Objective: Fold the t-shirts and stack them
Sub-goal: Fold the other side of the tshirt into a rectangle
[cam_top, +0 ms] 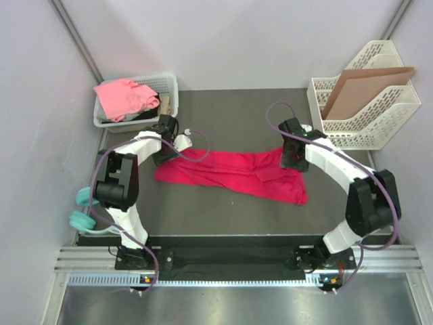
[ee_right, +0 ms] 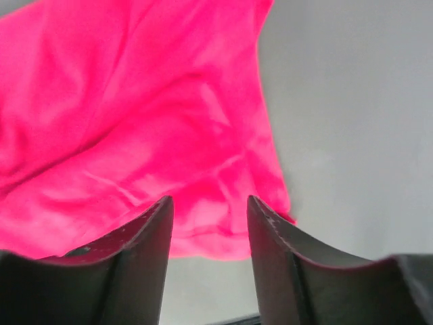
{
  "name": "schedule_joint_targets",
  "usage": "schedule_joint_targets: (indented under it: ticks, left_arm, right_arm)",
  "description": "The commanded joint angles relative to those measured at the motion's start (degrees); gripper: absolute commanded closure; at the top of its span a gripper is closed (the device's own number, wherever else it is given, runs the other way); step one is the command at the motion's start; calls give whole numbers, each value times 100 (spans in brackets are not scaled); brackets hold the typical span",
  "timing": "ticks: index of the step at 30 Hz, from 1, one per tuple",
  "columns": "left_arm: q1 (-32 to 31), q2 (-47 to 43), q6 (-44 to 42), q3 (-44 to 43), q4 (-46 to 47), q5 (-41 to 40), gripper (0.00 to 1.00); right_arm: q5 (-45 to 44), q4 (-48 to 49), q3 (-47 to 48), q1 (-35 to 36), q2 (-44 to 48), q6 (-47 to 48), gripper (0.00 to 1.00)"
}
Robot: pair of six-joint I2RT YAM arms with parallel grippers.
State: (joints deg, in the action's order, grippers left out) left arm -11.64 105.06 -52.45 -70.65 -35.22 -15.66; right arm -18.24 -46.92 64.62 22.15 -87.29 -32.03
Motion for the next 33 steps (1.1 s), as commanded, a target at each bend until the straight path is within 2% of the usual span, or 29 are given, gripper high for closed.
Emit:
schedule_joint_targets:
  ticks: [1,2,5,6,9,12,16,17,21,26,33]
  left_arm:
    - [179,-64,15,-458,507,-350,24]
    - [188,-116,15,-484,551,-359,19]
    - [188,-432,-2,-467,570,-446,11]
    - [188,-529,58,-476,500,-421,1]
    - [127,-1012,295,-423,10,-245,1]
    - [-259,-1924,506,24,-440,97,1]
    - [-935,-2647,858,972,-249,738,1]
    - [-963,-2657,981,1053,-170,975,1]
    - [-963,-2027,1333,1063,24,1065,1]
    - [-779,-1498,1474,1229,727,1117,1]
    - [-208,-926,1623,956,911,1355,1]
  right_arm:
    - [-450,227,752,-316,-595,364,48]
    - [-557,209,1041,-343,-710,390,46]
    - [-900,-62,1665,-449,-1114,496,46]
    - [-953,-124,1790,-449,-1220,548,46]
    - [-927,-213,1862,-326,-994,575,46]
    - [-482,-134,1432,69,-380,619,47]
    - [-118,42,624,1095,290,523,46]
    - [-92,138,526,1272,395,488,46]
    - [-162,542,113,1941,485,522,47]
    - [-171,806,-37,2012,116,724,50]
    - [-303,965,199,2012,-596,892,54]
